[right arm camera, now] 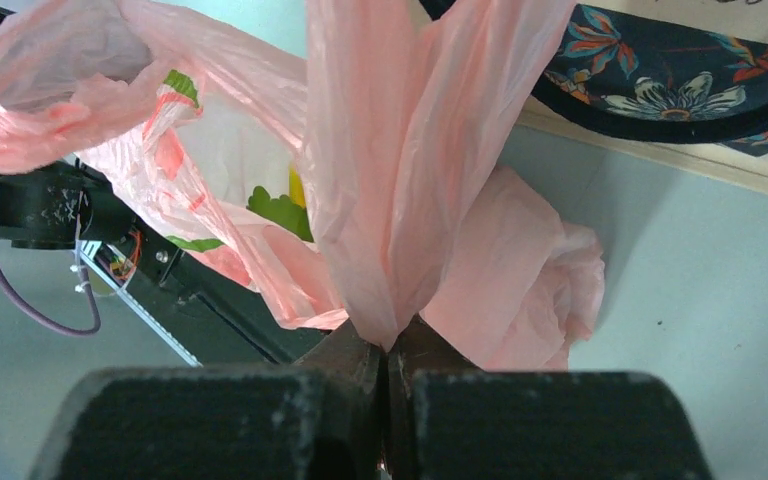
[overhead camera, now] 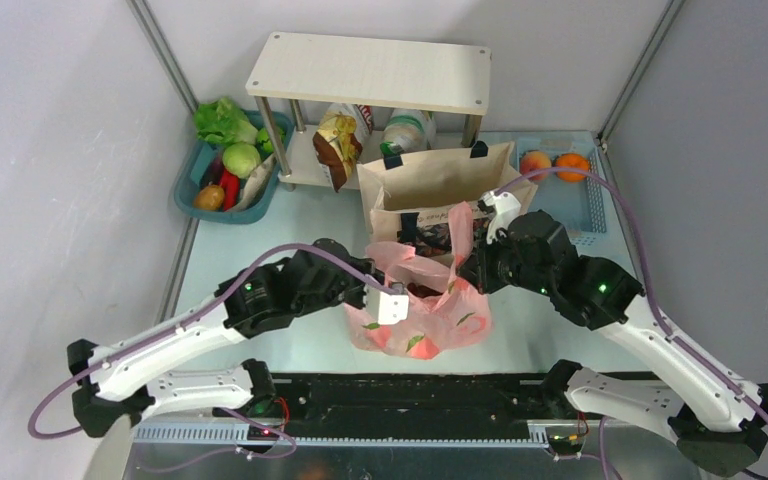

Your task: Place the mixed food into the grocery bags and tie them

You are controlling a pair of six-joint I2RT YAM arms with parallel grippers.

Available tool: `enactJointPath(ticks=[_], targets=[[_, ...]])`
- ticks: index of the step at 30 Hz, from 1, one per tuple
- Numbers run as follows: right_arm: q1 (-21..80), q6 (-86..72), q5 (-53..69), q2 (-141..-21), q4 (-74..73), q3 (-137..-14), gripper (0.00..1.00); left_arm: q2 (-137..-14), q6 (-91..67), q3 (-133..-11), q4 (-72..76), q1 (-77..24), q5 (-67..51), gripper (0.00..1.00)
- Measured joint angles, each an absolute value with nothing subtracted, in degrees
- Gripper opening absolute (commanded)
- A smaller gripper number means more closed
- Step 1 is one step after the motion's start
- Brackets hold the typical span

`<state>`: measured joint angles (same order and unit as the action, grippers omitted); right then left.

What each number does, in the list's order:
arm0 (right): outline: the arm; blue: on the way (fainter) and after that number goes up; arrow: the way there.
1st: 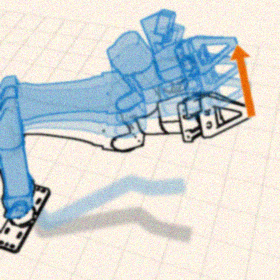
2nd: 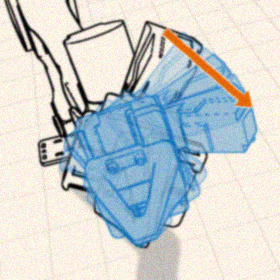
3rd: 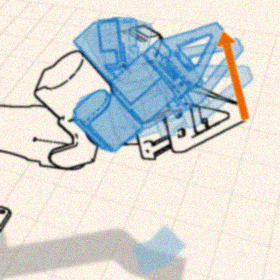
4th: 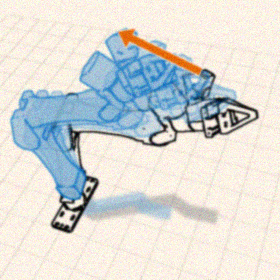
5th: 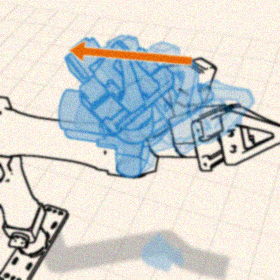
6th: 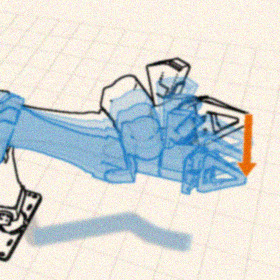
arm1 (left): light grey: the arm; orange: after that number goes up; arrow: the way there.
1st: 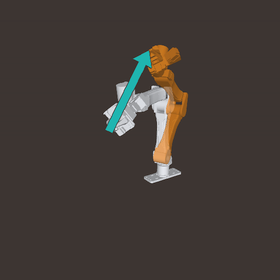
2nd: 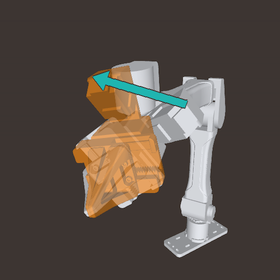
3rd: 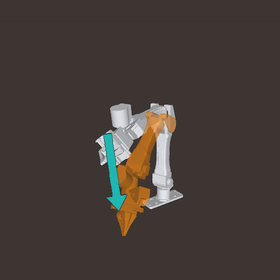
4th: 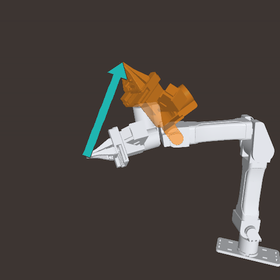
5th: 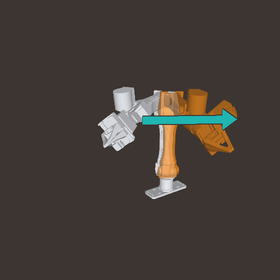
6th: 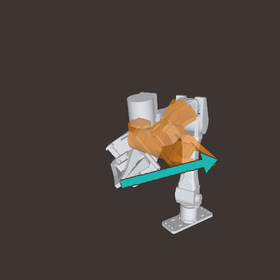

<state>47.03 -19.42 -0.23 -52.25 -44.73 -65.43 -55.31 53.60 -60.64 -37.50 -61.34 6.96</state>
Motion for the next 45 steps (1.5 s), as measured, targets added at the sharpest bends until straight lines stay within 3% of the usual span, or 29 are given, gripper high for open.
enactJointPath(ticks=[12,41,45], targets=[[48.3,-14.5,3.6,-55.1,-39.0,-65.0,0.00,-62.1,63.3,-66.1,-40.0,-68.3,12.6,0.00],[47.9,-12.4,8.3,-50.8,-30.9,-58.7,0.00,-68.7,69.0,-67.8,-40.0,-70.8,11.4,0.01],[47.9,-13.0,8.9,-50.8,-30.5,-58.3,0.06,-69.1,69.0,-68.3,-40.0,-70.8,11.4,0.01]])
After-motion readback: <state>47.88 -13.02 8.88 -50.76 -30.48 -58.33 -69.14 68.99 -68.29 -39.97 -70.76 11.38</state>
